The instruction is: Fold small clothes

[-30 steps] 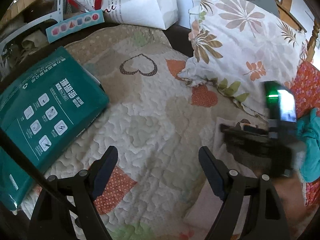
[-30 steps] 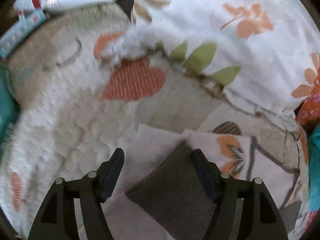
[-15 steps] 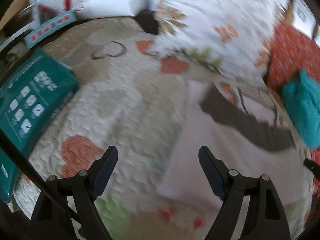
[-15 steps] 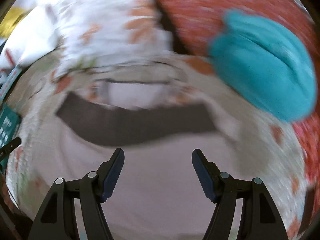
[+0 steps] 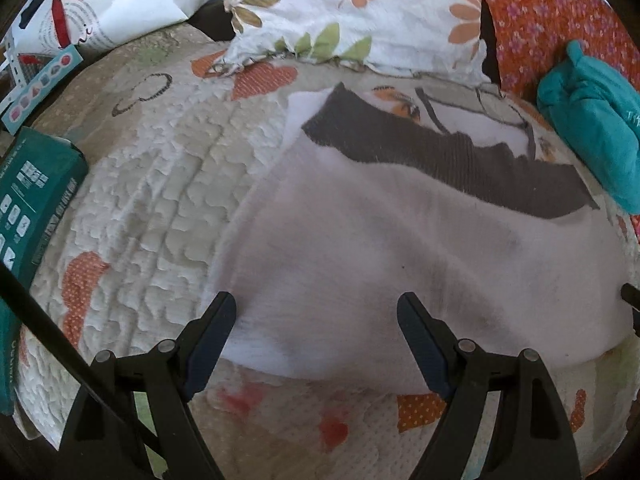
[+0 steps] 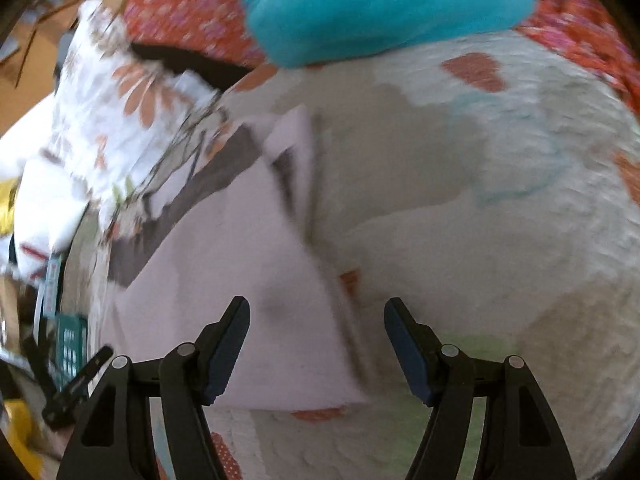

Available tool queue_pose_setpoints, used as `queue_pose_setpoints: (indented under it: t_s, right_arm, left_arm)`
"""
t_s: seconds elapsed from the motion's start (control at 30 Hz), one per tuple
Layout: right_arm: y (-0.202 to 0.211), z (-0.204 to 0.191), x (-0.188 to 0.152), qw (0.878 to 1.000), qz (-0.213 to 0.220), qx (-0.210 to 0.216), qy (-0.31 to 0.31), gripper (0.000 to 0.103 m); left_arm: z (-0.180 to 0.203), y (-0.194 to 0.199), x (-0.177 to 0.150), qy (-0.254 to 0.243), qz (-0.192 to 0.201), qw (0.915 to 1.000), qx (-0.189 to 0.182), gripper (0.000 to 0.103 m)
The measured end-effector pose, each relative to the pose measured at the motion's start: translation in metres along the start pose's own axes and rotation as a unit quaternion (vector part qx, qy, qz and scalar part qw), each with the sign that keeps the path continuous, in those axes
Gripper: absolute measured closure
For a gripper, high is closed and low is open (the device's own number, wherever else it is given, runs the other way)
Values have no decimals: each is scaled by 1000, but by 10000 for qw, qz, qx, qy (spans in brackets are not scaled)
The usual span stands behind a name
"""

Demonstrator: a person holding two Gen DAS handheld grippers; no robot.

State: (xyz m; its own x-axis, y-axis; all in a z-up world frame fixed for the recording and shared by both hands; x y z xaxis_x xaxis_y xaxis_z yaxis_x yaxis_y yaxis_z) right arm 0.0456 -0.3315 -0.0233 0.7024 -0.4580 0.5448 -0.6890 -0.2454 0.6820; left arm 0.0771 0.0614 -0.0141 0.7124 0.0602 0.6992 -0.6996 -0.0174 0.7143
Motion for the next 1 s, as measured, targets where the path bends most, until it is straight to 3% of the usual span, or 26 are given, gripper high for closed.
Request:
queue_pose_setpoints:
  t_s: [0.03, 0.07, 0.13, 0.2, 0.3, 0.4, 0.47, 0.57, 0.63, 0.7, 0.83, 1.0]
  right_arm:
    - [-5, -5, -4, 9999, -93, 54, 42, 63]
    - [-10, -13, -8, 9998, -149, 38, 150, 69]
    - [-11, -21, -7, 9991, -147, -6, 386, 90]
    - [-3, -17, -2, 9992, 2, -7, 410, 91]
    - [9, 21, 8, 9992, 166, -359, -77, 98]
    - [17, 44, 10, 9983, 170, -286, -486, 98]
    - [25, 45, 10, 9981, 255, -468, -315, 96]
    - [34, 53, 9, 9973, 306, -378, -546, 95]
    - [38, 59, 8, 9963, 363, -412, -666, 83]
    - [44, 62, 9, 9954, 451, -410, -737, 72]
    - [53, 63, 9, 9947, 564, -147, -850, 57]
    - [53, 49, 3, 9959, 523, 126, -728, 49]
  left_arm:
    - [0, -1, -1, 15, -16, 10000, 13, 21]
    - [0, -3, -1, 26, -26, 10000, 31, 21]
    - [0, -5, -2, 20, -55, 10000, 62, 21]
    - [-2, -7, -4, -46, -104, 9998, 152, 21]
    - [-13, -10, -8, -50, -295, 9991, 313, 21]
    - [-29, -12, -10, 249, -455, 9979, 377, 21]
    - [-44, -14, -9, 493, -541, 9963, 460, 21]
    - [-72, -19, -4, 837, -554, 9918, 797, 21]
    - [-91, -24, -2, 1176, -614, 9871, 892, 14]
    - [-104, -26, -3, 1499, -649, 9828, 861, 14]
    - [-108, -17, -1, 1508, -485, 9823, 998, 14]
    - [-116, 4, 5, 1868, -109, 9778, 948, 14]
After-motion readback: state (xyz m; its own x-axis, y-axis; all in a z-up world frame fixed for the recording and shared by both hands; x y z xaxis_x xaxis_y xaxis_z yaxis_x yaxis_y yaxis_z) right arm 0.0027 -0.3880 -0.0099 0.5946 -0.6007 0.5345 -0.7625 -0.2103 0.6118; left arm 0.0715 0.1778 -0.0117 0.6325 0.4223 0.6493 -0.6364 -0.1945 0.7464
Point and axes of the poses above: each gripper's, at about its wrist camera, not at the fingertips, and y roughly against the way its jaws point, z to its right, x to its top, the point moved 5 cm from there along -y, roughly the way its jaws point, and after that the axes turned 14 degrees about z, right-handed, at the moved point
